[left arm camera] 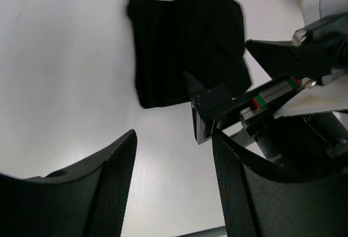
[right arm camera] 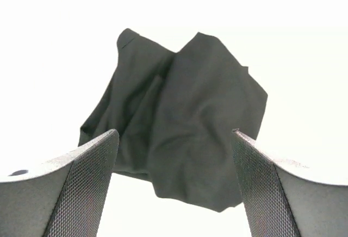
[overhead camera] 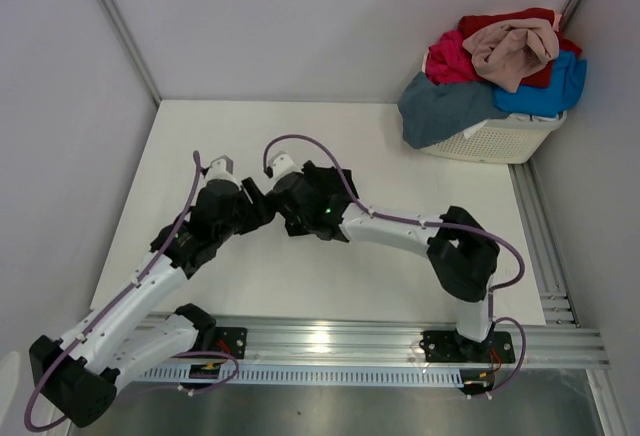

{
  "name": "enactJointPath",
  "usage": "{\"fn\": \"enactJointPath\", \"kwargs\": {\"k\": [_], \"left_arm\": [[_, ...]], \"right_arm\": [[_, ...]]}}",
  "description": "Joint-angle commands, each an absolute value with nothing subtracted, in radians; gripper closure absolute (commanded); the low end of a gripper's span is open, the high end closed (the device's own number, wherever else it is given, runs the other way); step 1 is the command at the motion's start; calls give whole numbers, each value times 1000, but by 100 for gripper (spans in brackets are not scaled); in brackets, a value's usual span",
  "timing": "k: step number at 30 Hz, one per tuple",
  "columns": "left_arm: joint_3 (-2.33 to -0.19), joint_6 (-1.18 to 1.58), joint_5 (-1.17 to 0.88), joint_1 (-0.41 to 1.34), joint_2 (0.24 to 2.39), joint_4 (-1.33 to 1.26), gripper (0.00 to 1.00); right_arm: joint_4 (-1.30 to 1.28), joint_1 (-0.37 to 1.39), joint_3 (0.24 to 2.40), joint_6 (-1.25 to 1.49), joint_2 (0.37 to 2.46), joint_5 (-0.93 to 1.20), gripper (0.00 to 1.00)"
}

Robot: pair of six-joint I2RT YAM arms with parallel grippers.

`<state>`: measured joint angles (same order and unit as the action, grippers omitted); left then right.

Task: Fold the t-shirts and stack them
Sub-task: Fold the long partially folded tshirt into a neat square

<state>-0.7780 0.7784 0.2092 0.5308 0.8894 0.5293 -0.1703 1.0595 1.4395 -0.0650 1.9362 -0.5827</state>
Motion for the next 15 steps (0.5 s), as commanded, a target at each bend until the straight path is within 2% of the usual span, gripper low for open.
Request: {"fn": "enactJointPath", "kwargs": {"k": [1,2,5,6,9,11,15], "left_arm": [[-784,769,216,520,903,476,39],[-787,769,207,519,910,471,39],[-792,775,187,520,934,460,39],[-795,775,184,520,942,459,39],[-795,766,172,518,977,454,40],[-795,767,176,520,1000,462,40],[-798,778,166,515,1066,443,40]], "right_arm": [[-161,1063,1462,-43,1789,-549,14],[-137,1058,1441,-49,1745,-561,15],[-66,1014,1385,-72,1684,-610,29],[-60,993,1347,-52,1660,-620,42],[-87,876,1303,49,1654,-604,59],[-104,816,1283,103,1663,-565,59],[-54,638,1204,237,1675,-352,44]]}}
